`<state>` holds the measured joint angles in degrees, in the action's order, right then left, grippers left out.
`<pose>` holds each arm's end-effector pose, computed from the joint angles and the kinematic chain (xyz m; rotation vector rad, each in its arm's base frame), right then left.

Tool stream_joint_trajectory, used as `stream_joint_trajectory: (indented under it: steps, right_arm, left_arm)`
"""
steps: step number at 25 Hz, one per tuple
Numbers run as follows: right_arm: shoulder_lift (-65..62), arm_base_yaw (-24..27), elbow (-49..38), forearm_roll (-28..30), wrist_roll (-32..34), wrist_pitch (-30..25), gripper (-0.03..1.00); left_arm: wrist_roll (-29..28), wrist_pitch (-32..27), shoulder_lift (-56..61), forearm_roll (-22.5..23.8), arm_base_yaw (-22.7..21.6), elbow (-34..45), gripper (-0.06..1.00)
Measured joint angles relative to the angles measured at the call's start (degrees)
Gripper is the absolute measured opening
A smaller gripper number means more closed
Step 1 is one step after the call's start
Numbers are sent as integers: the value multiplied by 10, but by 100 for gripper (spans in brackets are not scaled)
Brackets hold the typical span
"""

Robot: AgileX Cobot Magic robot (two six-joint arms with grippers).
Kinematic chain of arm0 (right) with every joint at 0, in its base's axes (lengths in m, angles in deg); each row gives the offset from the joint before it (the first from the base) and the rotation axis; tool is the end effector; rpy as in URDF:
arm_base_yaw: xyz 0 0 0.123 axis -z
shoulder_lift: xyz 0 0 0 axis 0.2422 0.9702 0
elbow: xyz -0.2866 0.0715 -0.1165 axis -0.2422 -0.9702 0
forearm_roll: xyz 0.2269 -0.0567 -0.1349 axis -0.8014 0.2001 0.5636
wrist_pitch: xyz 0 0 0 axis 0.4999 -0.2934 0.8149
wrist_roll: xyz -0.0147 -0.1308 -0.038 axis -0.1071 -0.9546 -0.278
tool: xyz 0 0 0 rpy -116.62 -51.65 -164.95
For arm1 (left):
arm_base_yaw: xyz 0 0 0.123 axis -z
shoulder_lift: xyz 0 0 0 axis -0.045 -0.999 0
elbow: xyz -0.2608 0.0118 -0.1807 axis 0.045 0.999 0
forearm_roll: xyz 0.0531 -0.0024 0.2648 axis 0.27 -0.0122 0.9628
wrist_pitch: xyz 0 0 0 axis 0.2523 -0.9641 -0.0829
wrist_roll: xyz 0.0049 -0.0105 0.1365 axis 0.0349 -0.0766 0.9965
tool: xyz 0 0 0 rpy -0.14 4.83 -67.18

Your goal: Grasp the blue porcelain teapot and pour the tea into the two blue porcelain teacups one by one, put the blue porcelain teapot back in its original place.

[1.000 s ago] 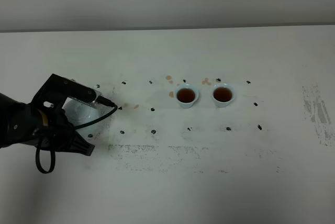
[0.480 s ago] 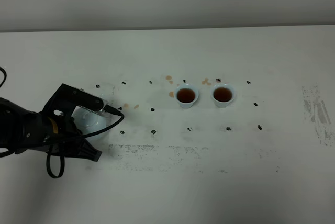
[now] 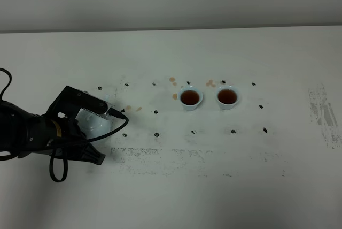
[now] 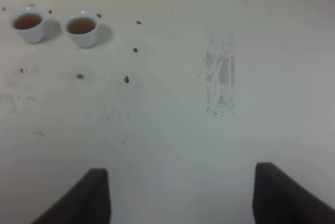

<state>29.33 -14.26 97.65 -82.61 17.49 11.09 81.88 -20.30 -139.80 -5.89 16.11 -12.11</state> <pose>0.0161 0.0042 0.2657 -0.1033 2.0864 -0.0105 0.3130 -0.1026 0.1076 0.6805 2.5169 -0.0131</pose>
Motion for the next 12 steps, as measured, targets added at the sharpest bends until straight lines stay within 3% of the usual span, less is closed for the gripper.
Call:
stream_joint_trajectory:
  steps: [7,12]
  right_arm:
    - [0,0,0,0,0,0,56]
    - [0,0,0,0,0,0,56]
  left_arm:
    - [0,-5,-1,0,0,0,6]
    - [0,-6,-4,0,0,0,15]
